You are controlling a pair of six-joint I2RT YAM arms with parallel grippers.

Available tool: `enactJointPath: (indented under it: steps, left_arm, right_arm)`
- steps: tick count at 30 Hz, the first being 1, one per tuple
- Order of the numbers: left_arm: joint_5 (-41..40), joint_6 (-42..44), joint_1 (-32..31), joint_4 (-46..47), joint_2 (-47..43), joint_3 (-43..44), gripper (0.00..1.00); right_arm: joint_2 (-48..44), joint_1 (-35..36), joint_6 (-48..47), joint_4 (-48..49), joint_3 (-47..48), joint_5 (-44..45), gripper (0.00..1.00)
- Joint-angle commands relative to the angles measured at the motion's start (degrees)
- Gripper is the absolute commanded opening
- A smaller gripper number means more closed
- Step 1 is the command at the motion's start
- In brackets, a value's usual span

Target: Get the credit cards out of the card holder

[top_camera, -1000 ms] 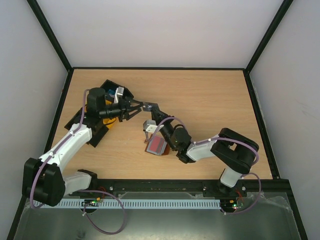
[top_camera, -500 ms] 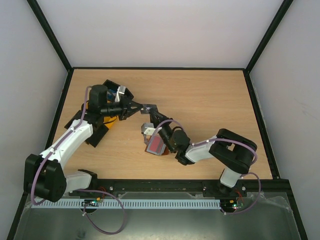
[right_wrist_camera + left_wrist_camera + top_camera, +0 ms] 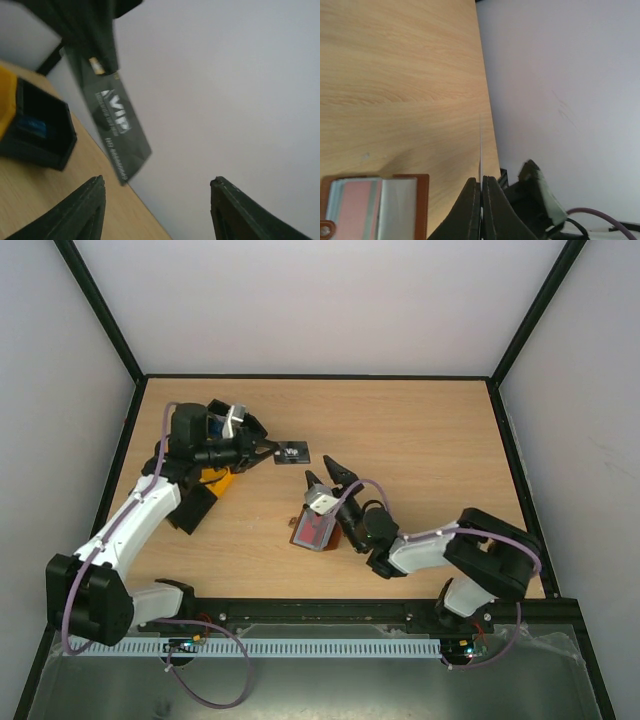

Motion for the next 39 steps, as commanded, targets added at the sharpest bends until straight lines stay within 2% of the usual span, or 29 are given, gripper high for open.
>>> enactJointPath:
  steps: [1,5,8,10,14,16,21,26,30,39]
  left_arm:
    - [0.51,5.91,3.48,-2.69,-1.87,1.65,0.03]
    - [-1.73,11.99,7.09,-7.43,-1.63,2.71,0.03]
    - [-3.09,14.65,10.02,-10.11,-1.74,2.87,0.03]
    - [-3.97,15.4,12.17,-11.08,-1.79,2.76,0.03]
    - [-8.07,16.66,16.34,-13.04,-1.93,2.79,0.03]
    - [-10.27,16.86,18.49,-14.09,-2.03,2.8,0.03]
    - [-14.77,16.09,24.03,-15.62,-2.58,2.7,0.03]
    - [-20.41,16.3,28.21,-16.48,-1.13,1.8,0.03]
    - [-22.96,16.05,30.8,-14.96,2.16,0.9,0.03]
    - [-27.61,11.71,32.69,-10.69,11.54,0.97,0.03]
  right_arm:
    - [-7.16,0.41,15.97,-7.03,-1.33,-1.73,0.58]
    - [-14.84,0.43,36.2,-15.87,-1.6,2.84,0.67]
    - [-20.32,0.42,51.81,-32.83,0.87,3.83,0.82]
    - [-22.58,0.45,59.32,-39.5,2.0,1.96,0.9]
    - [-24.33,0.48,74.63,-49.34,3.71,1.83,0.99]
    - [-23.98,0.43,79.79,-56.03,6.13,1.43,0.97]
    - [-22.08,0.46,86.35,-69.87,11.97,1.43,0.98]
    - [-26.06,0.19,86.6,-67.6,8.27,0.37,0.97]
    - [-29.72,-0.43,86.14,-69.67,8.77,-0.47,0.98]
    - [-36.35,-1.25,84.39,-72.23,9.32,0.27,0.98]
